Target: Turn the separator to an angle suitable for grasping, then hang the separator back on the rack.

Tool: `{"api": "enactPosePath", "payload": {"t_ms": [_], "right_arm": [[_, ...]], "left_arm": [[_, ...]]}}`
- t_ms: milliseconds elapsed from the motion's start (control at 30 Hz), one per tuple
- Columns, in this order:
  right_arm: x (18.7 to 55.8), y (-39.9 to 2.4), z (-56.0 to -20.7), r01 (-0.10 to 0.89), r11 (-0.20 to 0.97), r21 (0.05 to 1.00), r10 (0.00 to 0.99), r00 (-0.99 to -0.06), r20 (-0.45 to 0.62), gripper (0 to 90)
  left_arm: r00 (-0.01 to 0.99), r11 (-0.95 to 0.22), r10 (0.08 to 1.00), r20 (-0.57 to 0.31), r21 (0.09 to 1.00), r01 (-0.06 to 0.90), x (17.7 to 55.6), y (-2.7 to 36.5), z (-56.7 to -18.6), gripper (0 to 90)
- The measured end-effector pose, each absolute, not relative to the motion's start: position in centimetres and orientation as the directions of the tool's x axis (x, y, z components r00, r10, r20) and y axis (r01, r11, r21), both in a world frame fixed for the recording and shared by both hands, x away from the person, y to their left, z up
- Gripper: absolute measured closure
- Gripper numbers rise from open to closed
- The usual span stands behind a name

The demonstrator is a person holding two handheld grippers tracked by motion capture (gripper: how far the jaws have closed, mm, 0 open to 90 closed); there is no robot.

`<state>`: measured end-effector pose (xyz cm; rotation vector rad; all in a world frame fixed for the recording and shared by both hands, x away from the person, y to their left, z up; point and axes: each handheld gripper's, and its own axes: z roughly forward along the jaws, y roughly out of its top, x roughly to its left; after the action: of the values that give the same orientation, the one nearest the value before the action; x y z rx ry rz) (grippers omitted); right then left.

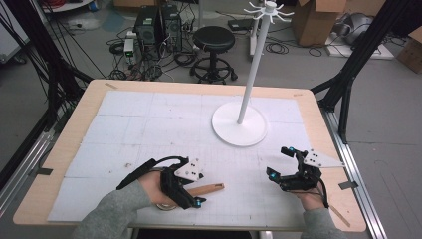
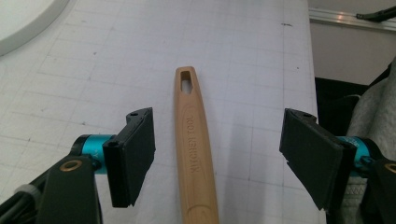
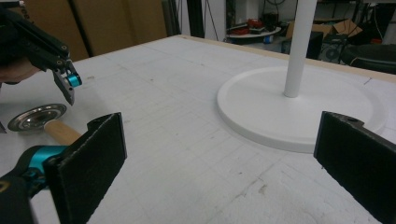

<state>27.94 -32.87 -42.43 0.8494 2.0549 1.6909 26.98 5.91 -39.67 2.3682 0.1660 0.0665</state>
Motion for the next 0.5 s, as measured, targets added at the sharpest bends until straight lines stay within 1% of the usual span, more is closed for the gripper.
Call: {"api": "enactPosePath", "payload": {"t_ms": [133,167,267,333,400,500], "right_arm": [[27.95,-32.9,-42.4,0.224,0.108,0.969,0.639,-0.762,0.105,1.4],[27.99,-32.92,-42.4,0.219,0.107,0.97,0.639,-0.762,0.102,1.4],[27.94,-32.9,-42.38,0.223,0.101,0.969,0.639,-0.762,0.109,1.5],[27.93,-32.91,-42.36,0.222,0.102,0.97,0.639,-0.762,0.107,1.5],[27.93,-32.91,-42.36,0.222,0.101,0.97,0.639,-0.762,0.108,1.5],[27.94,-32.91,-42.37,0.221,0.102,0.97,0.638,-0.763,0.107,1.4]], "left_arm": [[0.992,-0.741,0.127,0.004,0.665,0.092,27.03,5.83,-39.33,26.6],[0.993,-0.737,0.116,-0.01,0.669,0.093,27.16,5.82,-39.23,25.3],[0.995,-0.73,0.091,-0.05,0.675,0.101,27.62,5.9,-39.0,17.8],[0.995,-0.744,0.084,-0.053,0.661,0.098,27.79,5.93,-38.91,17.2],[0.995,-0.757,0.08,-0.062,0.646,0.101,27.86,5.86,-38.84,14.6],[0.996,-0.779,0.064,-0.061,0.621,0.088,27.86,5.69,-38.88,14.2]]}}
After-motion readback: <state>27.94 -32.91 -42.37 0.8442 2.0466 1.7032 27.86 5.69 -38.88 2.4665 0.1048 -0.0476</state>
